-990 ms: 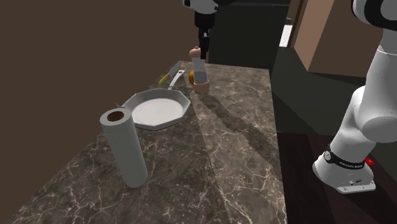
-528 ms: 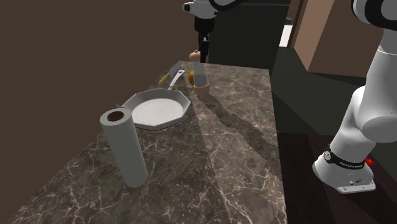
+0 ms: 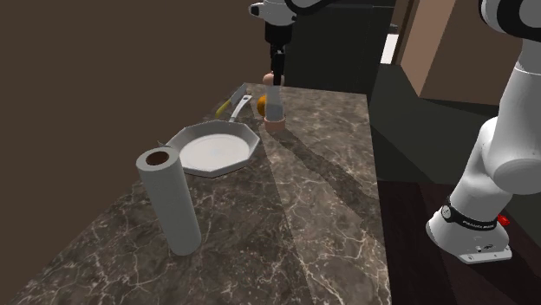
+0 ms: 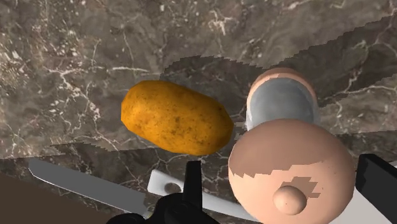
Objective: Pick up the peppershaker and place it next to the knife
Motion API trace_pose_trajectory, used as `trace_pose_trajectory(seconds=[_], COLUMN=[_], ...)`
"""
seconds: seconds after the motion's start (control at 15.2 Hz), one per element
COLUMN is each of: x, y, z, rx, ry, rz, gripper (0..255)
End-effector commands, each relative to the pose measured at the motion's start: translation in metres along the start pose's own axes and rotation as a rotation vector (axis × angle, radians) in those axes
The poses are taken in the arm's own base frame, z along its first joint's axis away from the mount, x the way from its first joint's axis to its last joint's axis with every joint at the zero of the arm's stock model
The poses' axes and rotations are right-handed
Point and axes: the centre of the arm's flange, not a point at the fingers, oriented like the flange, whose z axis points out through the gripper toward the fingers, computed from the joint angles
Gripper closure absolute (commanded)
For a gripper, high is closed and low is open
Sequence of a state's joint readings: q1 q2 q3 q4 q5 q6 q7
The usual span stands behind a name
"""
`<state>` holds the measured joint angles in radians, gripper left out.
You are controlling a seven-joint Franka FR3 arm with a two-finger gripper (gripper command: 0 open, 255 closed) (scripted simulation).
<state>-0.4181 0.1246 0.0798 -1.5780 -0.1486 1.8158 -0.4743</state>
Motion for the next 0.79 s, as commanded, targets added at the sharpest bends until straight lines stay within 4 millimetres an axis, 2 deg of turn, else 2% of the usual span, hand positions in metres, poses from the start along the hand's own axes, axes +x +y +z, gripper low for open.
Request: trace_pose_trajectory(seconds=[0.0, 0.2, 0.73], x=[0.0, 0.0, 0.0], y=[0.0, 0.0, 0.0], z=[-0.013, -0.05, -0.05], rx=[0.0, 0.0, 0.0], ry=[0.0, 0.0, 0.0], rz=[0.0, 0.0, 0.0], gripper=[0, 0, 0])
